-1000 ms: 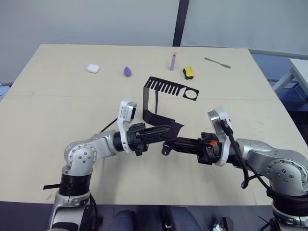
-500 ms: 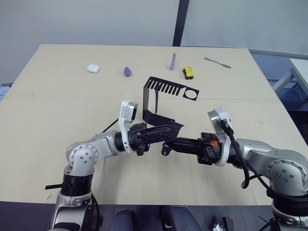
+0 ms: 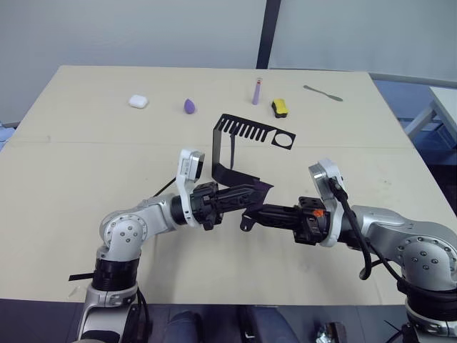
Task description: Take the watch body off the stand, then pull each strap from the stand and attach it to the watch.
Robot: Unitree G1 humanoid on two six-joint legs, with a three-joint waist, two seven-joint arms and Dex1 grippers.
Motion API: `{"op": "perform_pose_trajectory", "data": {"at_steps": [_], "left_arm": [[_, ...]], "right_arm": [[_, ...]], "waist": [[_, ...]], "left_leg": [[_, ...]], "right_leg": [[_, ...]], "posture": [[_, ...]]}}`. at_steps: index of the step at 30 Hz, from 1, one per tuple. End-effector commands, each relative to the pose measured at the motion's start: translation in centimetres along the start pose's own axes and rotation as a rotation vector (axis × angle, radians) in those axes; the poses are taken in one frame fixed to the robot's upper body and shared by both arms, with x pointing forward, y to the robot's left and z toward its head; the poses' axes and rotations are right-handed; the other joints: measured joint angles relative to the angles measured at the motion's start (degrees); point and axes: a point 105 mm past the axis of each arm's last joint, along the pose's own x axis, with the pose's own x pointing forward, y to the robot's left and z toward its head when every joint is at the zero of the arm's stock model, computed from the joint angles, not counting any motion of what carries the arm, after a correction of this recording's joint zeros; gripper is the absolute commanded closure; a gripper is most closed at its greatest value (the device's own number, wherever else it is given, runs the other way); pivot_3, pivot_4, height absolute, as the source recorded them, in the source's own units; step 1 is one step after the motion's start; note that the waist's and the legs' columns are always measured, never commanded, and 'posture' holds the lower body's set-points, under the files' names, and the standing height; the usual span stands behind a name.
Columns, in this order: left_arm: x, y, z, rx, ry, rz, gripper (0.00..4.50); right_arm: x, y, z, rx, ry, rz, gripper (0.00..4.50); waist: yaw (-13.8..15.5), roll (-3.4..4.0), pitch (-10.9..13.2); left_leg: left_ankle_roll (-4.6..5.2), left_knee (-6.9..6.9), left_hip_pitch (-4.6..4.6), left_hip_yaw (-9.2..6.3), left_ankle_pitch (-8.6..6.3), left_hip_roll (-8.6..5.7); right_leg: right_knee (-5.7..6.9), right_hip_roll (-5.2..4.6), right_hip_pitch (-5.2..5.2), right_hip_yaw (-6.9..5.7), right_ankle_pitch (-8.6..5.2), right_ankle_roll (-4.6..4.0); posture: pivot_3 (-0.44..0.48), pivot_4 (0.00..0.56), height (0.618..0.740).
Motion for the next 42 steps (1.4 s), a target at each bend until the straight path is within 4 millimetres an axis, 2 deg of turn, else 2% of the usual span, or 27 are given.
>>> {"op": "perform_pose_trajectory", "data": {"at_steps": [1, 23, 26, 42], "left_arm": [[0.37, -0.79, 0.67, 0.037, -0.017, -0.038, 3.60], [0.65, -0.88, 0.54, 0.034, -0.023, -0.050, 3.60], [0.65, -0.96, 0.71, 0.032, -0.036, -0.060, 4.44], [0.52, -1.06, 0.70, 0.033, -0.036, -0.066, 4.48]], "right_arm": [[0.05, 0.48, 0.59, -0.022, -0.009, 0.018, 4.50], [0.05, 0.58, 0.81, -0.022, -0.014, 0.018, 4.50], [0.07, 0.54, 0.85, -0.022, -0.014, 0.018, 4.50], [0.19, 0.38, 0.99, -0.083, -0.029, -0.025, 4.50]], "waist": [[0.00, 0.00, 0.00], [0.00, 0.00, 0.00], [0.00, 0.00, 0.00], [0.01, 0.00, 0.00]], "left_leg": [[0.00, 0.00, 0.00, 0.00, 0.00, 0.00], [0.00, -0.01, -0.01, -0.01, 0.00, 0.00], [0.00, -0.01, -0.01, -0.01, 0.00, 0.00], [0.00, -0.02, -0.01, -0.01, 0.00, 0.00]], "right_leg": [[0.00, 0.00, 0.00, 0.00, 0.00, 0.00], [-0.02, 0.00, 0.00, 0.00, 0.00, 0.00], [-0.02, 0.00, 0.00, 0.00, 0.00, 0.00], [-0.03, 0.00, -0.01, 0.00, 0.00, 0.00]], "posture": [[0.000, 0.150, 0.740], [0.000, 0.150, 0.740], [0.000, 0.150, 0.740], [0.000, 0.150, 0.740]]}}
